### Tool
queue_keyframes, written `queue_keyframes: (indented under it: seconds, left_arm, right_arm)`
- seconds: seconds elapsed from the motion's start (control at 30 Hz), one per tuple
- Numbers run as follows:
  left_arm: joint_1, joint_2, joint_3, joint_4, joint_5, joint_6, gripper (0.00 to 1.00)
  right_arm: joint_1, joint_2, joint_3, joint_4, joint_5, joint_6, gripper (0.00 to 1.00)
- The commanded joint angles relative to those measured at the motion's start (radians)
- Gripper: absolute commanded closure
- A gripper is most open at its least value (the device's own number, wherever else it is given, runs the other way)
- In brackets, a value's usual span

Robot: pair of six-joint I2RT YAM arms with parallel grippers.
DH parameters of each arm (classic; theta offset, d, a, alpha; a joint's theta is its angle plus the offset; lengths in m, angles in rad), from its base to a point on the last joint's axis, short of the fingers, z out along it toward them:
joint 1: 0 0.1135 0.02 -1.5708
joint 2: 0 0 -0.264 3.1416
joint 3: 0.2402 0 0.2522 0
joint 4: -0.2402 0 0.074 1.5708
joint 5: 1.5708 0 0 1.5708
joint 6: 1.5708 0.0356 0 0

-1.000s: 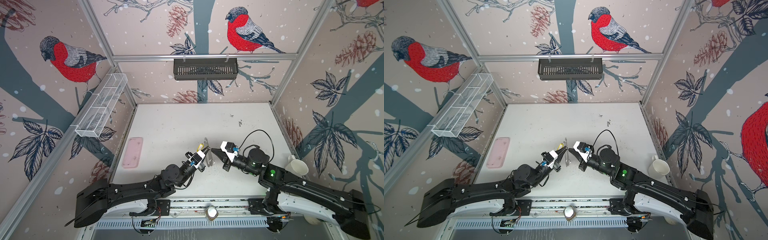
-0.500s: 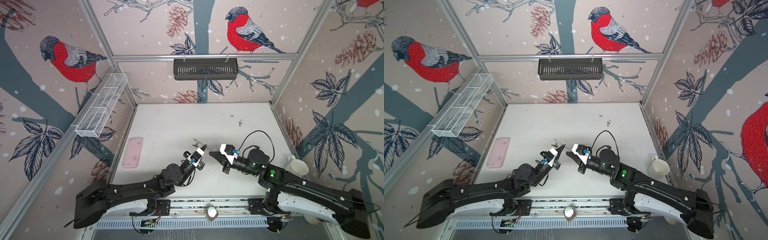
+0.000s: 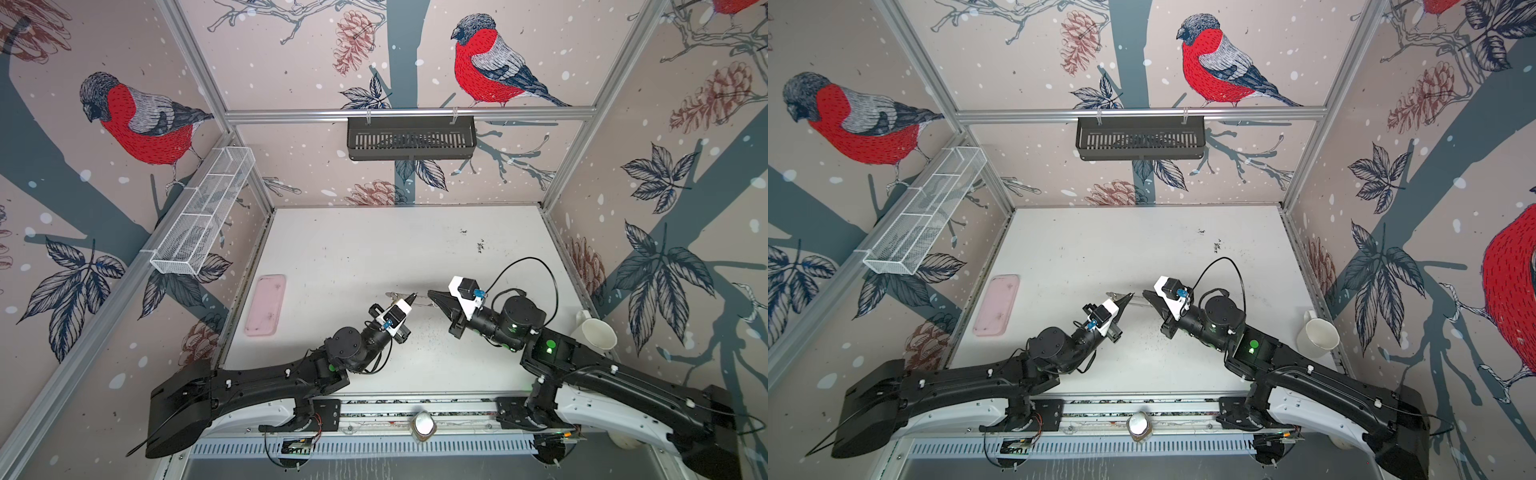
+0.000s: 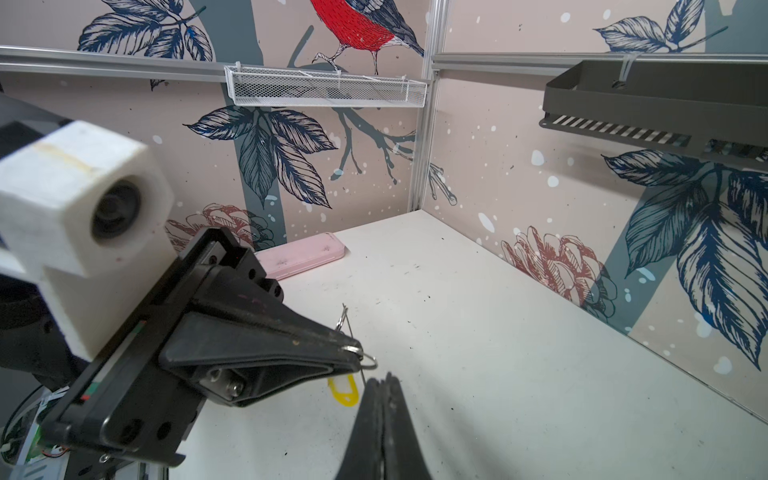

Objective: Put the keys on the keyring
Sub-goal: 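Open the right gripper and draw it back from the split ring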

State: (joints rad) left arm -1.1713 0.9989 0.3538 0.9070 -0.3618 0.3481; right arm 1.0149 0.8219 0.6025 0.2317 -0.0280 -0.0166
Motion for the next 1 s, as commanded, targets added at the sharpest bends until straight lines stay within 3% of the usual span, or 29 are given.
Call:
queue_keyframes:
  seconds: [0.0, 0.4, 0.97]
  left_arm:
    - [-0.001, -0.003, 0.007, 0.015, 0.028, 0.013, 1.00]
    - [0.000, -0.025, -0.004, 0.001, 0.080, 0.013, 1.00]
    - [0.002, -0.051, -0.004, -0.022, 0.097, 0.004, 1.00]
  right_arm:
    - [-0.012, 0.003, 0.014, -0.027, 0.008, 0.024, 0.86]
    - [-0.046, -0.040, 0.015, -0.085, 0.008, 0.054, 0.62]
    - [-0.063, -0.099, 0.002, -0.095, -0.049, 0.083, 0.54]
